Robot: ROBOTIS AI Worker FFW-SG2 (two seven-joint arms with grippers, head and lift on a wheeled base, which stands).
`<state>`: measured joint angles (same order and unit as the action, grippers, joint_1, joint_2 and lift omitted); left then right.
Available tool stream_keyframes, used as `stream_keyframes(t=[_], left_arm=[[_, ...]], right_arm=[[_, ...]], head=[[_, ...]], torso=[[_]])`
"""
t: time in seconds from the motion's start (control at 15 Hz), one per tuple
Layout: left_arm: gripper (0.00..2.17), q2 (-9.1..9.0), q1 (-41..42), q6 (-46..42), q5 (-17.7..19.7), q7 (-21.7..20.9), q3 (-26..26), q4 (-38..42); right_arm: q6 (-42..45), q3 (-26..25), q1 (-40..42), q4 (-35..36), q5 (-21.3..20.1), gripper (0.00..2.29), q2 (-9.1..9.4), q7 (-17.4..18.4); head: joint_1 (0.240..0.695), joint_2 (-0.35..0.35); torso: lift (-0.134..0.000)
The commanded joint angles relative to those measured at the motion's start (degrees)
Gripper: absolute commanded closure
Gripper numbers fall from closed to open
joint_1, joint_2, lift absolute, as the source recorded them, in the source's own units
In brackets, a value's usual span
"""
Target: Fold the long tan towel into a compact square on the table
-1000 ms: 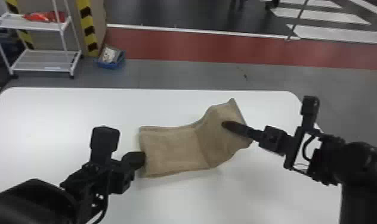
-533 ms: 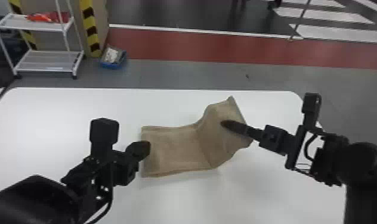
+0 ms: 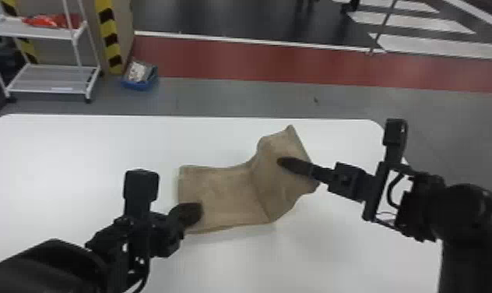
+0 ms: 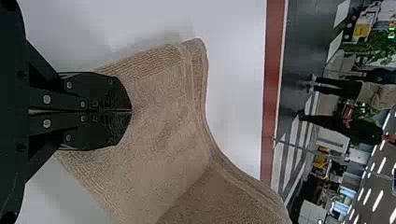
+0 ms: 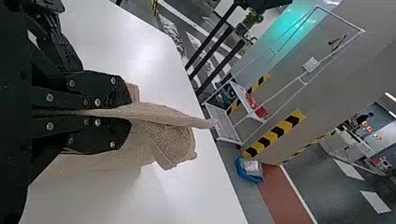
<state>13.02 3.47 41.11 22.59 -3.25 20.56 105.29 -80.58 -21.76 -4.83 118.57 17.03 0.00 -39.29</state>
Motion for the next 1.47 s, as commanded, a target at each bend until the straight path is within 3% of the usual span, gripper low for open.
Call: stream_keyframes(t=[0.0,0.33,0.93,1.13,1.2,1.27,1.4], left_arm=[[1.89,-0.8,-0.4,0.16,-0.35,0.08,0.1,-0.09],[1.89,-1.24,-1.19,0.16,-0.62,0.7,1.59,-0.09],[1.89,-2.38,-1.19,-0.19,-0.44,0.7,3.96,-2.28],[1.89,-2.38,-0.66,-0.19,-0.35,0.52,3.96,-1.93],[1.89,-2.38,-0.57,-0.19,-0.35,0.52,3.96,-1.67],[1.89,-2.3,-0.57,-0.37,-0.35,0.61,3.88,-1.58],[1.89,-2.3,-0.31,-0.37,-0.35,0.52,3.53,-1.58]], right_arm=[[-0.24,1.63,0.0,0.96,-0.33,1.41,0.06,0.53],[-1.12,4.79,0.53,1.75,-1.03,1.41,0.06,1.59],[-0.07,11.74,1.05,1.05,-5.95,1.41,0.06,2.12],[3.45,12.79,1.23,-0.36,-6.83,1.41,0.06,2.12],[3.45,13.32,1.23,-0.62,-7.09,1.39,0.06,2.12],[4.33,13.67,1.58,-0.62,-7.45,1.2,0.06,2.12],[6.09,13.76,1.76,-1.77,-7.53,1.16,0.06,2.03]], head=[[0.695,-0.173],[0.695,-0.165],[0.695,-0.152],[0.695,-0.153],[0.695,-0.152],[0.695,-0.151],[0.695,-0.149]], torso=[[-0.125],[-0.125],[-0.125],[-0.125],[-0.125],[-0.125],[-0.125]])
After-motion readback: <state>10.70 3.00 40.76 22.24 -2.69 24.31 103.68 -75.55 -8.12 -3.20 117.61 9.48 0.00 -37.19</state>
